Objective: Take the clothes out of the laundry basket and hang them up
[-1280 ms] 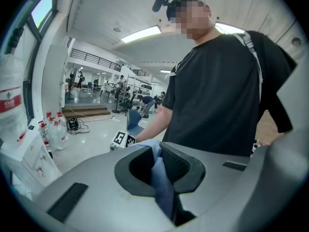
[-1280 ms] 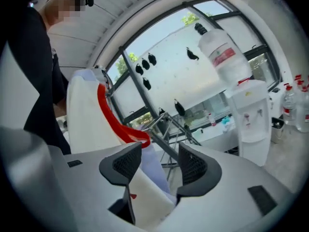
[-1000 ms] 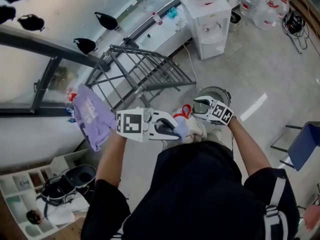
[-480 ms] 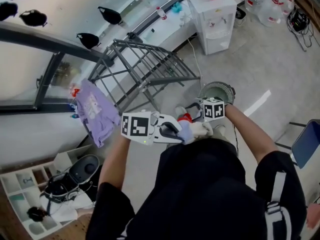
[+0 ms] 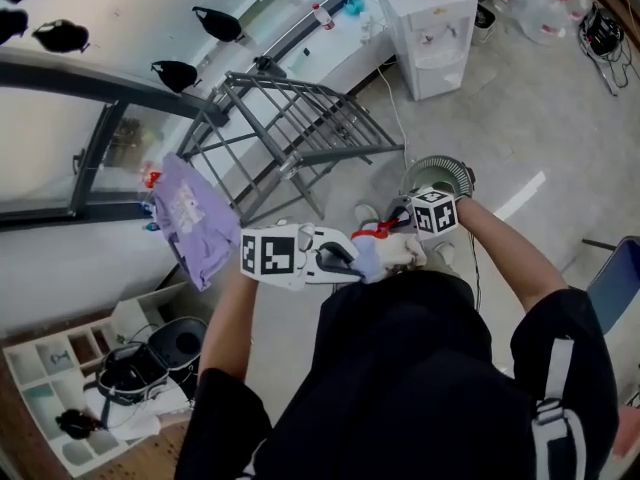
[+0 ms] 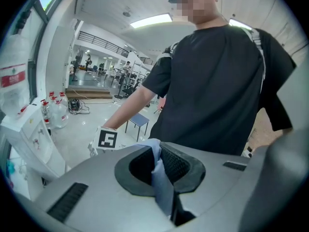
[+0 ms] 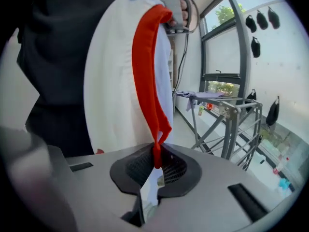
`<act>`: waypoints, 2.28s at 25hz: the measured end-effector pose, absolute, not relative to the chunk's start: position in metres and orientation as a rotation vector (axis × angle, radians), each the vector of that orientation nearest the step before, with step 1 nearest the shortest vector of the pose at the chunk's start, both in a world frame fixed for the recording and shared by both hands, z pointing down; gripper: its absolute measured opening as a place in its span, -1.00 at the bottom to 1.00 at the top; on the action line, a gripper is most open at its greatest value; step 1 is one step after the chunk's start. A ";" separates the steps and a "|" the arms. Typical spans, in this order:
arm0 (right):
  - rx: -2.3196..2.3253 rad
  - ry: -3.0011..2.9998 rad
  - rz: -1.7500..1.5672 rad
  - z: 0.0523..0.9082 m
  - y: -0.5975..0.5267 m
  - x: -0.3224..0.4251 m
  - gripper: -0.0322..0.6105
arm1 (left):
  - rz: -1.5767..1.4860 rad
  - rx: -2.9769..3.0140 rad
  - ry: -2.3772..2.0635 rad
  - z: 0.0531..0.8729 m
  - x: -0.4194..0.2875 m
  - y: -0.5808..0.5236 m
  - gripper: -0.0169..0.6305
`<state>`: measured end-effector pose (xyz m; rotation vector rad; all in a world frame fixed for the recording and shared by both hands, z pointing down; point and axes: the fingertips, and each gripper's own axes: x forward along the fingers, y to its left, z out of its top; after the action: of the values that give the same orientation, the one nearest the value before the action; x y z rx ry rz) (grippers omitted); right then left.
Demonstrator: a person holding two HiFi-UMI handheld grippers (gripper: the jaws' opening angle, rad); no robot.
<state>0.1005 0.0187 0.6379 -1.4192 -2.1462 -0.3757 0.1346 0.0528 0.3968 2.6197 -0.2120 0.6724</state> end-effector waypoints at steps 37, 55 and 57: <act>-0.165 -3.055 0.274 0.292 -0.049 -0.079 -0.87 | 0.266 1.945 -2.092 0.364 -0.167 0.183 -0.89; -0.191 -3.113 0.141 0.220 0.024 -0.309 -0.87 | 0.192 1.723 -2.430 0.300 -0.362 0.269 -0.89; -0.205 -3.117 0.187 0.224 0.019 -0.337 -0.87 | 0.212 1.685 -2.446 0.301 -0.381 0.266 -0.89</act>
<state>-0.3370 0.0189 0.2239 -0.2050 -3.1165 0.1873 -0.3811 0.2661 0.3012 1.6852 -2.4461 0.2120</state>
